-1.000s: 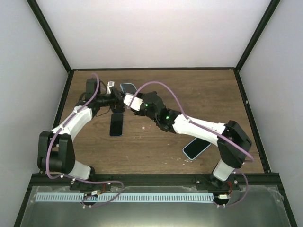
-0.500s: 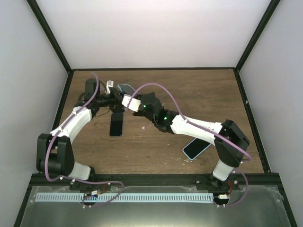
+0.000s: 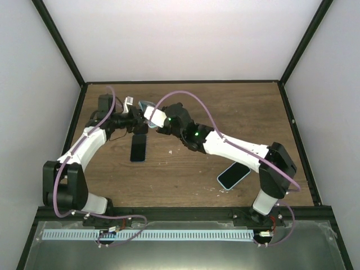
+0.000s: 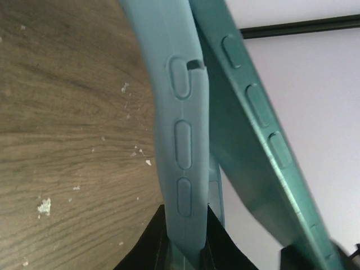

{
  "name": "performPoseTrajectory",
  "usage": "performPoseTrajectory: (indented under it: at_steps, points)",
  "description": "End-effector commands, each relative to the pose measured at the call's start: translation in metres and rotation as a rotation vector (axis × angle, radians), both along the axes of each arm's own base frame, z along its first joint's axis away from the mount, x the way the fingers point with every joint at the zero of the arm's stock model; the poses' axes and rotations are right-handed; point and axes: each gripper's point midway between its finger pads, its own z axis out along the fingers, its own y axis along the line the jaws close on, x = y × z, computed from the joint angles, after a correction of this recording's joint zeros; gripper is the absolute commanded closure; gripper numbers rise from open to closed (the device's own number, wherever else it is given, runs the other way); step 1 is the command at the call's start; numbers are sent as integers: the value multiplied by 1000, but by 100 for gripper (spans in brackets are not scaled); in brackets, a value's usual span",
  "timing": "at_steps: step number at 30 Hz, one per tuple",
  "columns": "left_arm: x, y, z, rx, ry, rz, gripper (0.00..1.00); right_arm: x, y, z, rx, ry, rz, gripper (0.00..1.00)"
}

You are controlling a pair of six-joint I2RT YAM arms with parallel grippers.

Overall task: Take the phone out of the phone case
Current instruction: Remove the phone case from the phone, then place the phone case at the center of the board.

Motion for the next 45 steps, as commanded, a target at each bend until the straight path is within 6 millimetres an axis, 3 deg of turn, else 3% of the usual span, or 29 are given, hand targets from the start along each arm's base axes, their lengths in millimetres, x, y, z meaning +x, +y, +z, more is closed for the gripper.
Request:
performPoseTrajectory:
  at_steps: [1,7,12,17,26,31,39,45]
  points:
    - [0,27,-29,152,-4,46,100,20,-28,123,261,-152,-123,99]
    - [-5,31,-38,195,-3,43,100,28,-37,134,283,-152,-143,99]
    - [-3,35,-32,268,-96,4,100,40,-56,125,296,-87,-164,99]
    - [1,25,-26,306,-194,-155,100,49,-82,109,339,21,-187,99]
    - [24,-8,-65,410,-143,-325,100,62,-116,67,355,171,-221,99]
    - [47,-25,-92,445,-96,-401,100,67,-131,57,361,201,-250,99]
    - [69,-41,-123,442,-44,-442,100,72,-133,48,366,231,-258,99]
    - [84,-32,-145,508,-24,-381,100,73,-130,43,365,251,-251,99]
